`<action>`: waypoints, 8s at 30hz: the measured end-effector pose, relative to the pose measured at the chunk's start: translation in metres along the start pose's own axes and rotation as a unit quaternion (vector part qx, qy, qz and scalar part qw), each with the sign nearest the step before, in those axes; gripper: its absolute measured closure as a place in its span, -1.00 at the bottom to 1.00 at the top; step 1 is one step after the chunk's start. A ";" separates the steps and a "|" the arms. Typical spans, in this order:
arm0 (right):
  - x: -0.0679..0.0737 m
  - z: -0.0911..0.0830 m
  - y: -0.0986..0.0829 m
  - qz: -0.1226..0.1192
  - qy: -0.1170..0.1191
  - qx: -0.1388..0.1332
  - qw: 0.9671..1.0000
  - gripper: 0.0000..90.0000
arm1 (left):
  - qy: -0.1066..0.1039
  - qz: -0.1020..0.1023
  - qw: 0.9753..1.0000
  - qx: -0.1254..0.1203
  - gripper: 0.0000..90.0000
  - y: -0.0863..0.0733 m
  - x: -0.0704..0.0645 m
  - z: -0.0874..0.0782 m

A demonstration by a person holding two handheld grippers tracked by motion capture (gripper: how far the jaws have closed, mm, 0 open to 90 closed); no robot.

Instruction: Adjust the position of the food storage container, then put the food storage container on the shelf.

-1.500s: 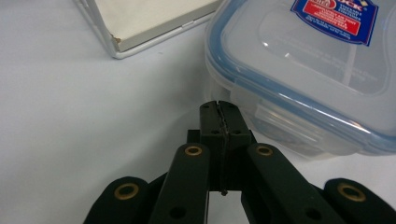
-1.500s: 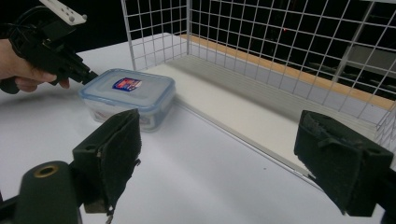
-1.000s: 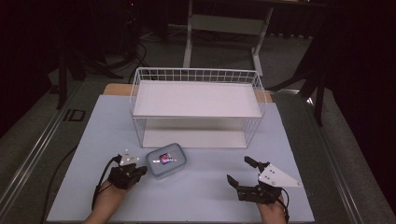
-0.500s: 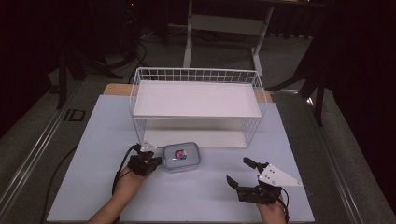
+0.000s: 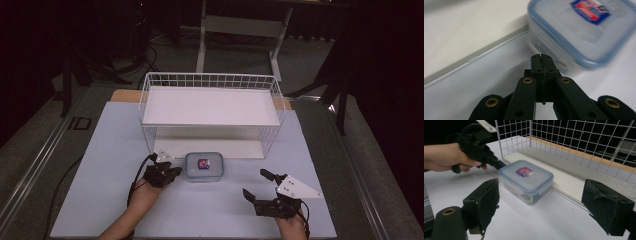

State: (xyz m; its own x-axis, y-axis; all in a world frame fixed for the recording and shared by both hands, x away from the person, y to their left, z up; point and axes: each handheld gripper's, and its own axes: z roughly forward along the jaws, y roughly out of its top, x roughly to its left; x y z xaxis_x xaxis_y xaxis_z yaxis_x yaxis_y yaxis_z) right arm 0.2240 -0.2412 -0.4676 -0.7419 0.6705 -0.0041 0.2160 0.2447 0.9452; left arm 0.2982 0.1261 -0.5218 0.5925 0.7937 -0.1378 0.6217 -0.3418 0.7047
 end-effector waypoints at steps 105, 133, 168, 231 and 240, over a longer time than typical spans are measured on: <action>-0.046 0.110 0.013 0.182 0.022 0.130 0.974 -0.70 | -0.168 -0.108 0.980 -0.005 -0.96 0.057 -0.004 0.028; -0.060 0.128 -0.014 0.362 0.058 0.209 0.906 -0.33 | -0.200 -0.208 0.956 0.047 -0.25 0.039 0.000 0.048; -0.040 0.113 0.017 0.323 0.032 0.180 0.929 -0.19 | -0.109 -0.163 0.981 -0.004 0.02 0.057 -0.025 0.002; -0.056 0.174 0.020 0.202 -0.061 0.107 0.972 -0.38 | -0.018 -0.057 0.992 -0.107 -0.26 0.064 0.011 0.040; -0.040 0.155 0.029 0.156 -0.058 0.095 0.981 -0.38 | -0.059 -0.088 0.987 -0.119 -0.26 0.051 0.005 0.018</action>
State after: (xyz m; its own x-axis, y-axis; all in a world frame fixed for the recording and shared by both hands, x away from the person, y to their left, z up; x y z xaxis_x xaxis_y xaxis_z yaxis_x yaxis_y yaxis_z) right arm 0.3583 -0.1524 -0.4906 -0.5459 0.8059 0.2289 0.5439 0.1330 0.8286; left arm 0.3421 0.1037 -0.4987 0.5501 0.7618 -0.3422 0.5911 -0.0656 0.8039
